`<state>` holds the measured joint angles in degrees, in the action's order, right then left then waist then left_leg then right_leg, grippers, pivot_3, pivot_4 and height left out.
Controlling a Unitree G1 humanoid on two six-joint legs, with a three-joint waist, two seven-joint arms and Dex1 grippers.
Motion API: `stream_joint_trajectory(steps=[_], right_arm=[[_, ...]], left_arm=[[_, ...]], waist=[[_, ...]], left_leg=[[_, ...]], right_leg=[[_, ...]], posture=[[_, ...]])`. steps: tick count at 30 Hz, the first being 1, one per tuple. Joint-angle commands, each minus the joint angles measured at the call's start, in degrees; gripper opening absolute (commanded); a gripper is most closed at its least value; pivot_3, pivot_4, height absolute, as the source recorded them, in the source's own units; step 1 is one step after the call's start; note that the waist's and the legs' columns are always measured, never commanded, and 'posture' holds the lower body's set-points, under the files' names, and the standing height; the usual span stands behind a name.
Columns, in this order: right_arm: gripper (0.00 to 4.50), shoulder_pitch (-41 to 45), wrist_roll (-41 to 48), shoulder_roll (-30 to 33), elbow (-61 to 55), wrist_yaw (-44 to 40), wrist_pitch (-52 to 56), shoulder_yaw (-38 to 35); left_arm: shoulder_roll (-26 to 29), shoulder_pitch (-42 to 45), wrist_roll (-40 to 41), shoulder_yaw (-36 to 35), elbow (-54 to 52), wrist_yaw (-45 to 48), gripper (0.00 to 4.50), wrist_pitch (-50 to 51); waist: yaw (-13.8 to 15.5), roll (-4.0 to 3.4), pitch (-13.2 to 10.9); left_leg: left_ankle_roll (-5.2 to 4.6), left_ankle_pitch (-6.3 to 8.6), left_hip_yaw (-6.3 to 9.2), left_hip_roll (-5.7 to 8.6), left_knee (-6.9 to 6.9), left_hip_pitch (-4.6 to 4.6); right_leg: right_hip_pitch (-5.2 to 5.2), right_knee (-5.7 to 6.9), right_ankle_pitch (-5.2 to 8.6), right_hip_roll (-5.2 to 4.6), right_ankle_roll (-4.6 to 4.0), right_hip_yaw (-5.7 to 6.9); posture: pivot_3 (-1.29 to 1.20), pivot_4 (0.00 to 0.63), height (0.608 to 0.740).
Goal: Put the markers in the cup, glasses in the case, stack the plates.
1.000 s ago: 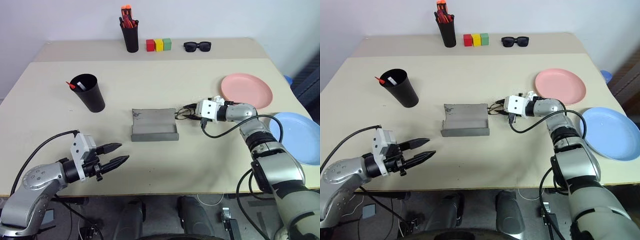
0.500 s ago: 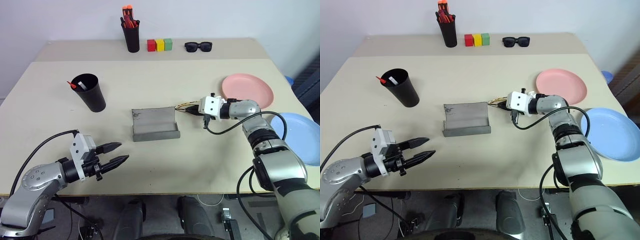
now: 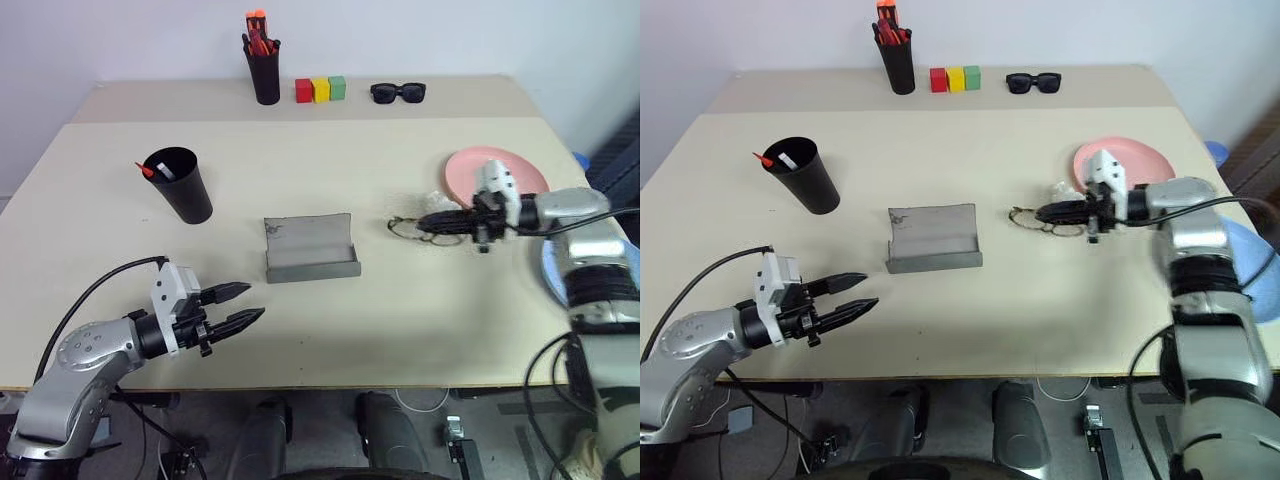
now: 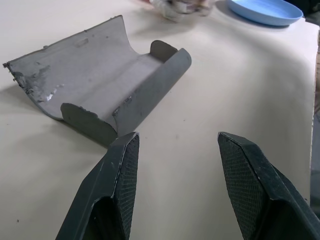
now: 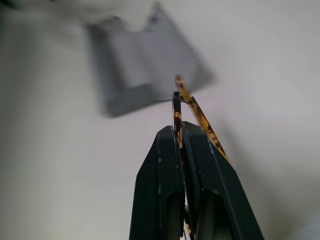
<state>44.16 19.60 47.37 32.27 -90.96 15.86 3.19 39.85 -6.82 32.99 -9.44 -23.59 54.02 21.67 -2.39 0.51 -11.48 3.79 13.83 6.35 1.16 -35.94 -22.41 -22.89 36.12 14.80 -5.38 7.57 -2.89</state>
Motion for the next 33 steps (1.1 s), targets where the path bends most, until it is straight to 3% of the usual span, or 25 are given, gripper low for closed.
stream_joint_trajectory(steps=[1,8,15,22,33], right_arm=[[0.09,-0.72,10.63,5.33,-8.39,-1.54,13.97,2.65],[0.09,0.01,21.45,11.15,-10.92,-1.54,24.12,11.98],[0.09,1.56,24.78,8.75,-8.20,-1.54,25.25,24.87],[0.09,3.53,31.38,12.74,-12.94,-1.54,29.16,37.11],[0.09,6.47,32.63,11.48,-12.15,-1.54,26.56,44.79]], left_arm=[[0.17,0.97,-0.36,0.59,0.38,1.07,2.53,-1.12],[0.70,1.28,-0.33,0.44,1.24,2.24,2.53,-1.28],[1.33,-1.29,0.30,-0.84,-1.09,2.17,2.53,-0.50],[1.64,-6.31,1.34,-3.37,-4.90,0.96,2.53,0.57],[0.84,-9.56,1.86,-4.23,-8.17,-1.51,2.53,1.05]], waist=[[-0.14,0.00,0.00],[-0.08,0.00,0.00],[-0.11,0.02,-0.01],[-0.01,-0.02,-0.04],[-0.02,-0.01,-0.04]], left_leg=[[0.00,0.00,0.00,0.00,0.00,0.00],[-0.01,0.01,-0.06,-0.02,-0.02,-0.02],[-0.01,0.01,-0.06,-0.01,-0.04,-0.09],[-0.01,0.01,-0.06,0.00,-0.03,-0.24],[0.00,0.01,-0.09,-0.01,-0.06,-0.25]], right_leg=[[0.00,-0.01,0.00,0.00,0.00,0.00],[-0.05,-0.02,0.01,0.00,0.00,0.00],[-0.10,-0.04,0.00,-0.01,0.01,0.00],[-0.28,-0.02,-0.01,-0.03,0.03,0.00],[-0.31,-0.01,0.00,-0.03,0.03,0.01]], posture=[[0.00,0.150,0.740],[0.00,0.150,0.740],[0.00,0.150,0.740],[0.00,0.150,0.740],[0.00,0.150,0.740]])
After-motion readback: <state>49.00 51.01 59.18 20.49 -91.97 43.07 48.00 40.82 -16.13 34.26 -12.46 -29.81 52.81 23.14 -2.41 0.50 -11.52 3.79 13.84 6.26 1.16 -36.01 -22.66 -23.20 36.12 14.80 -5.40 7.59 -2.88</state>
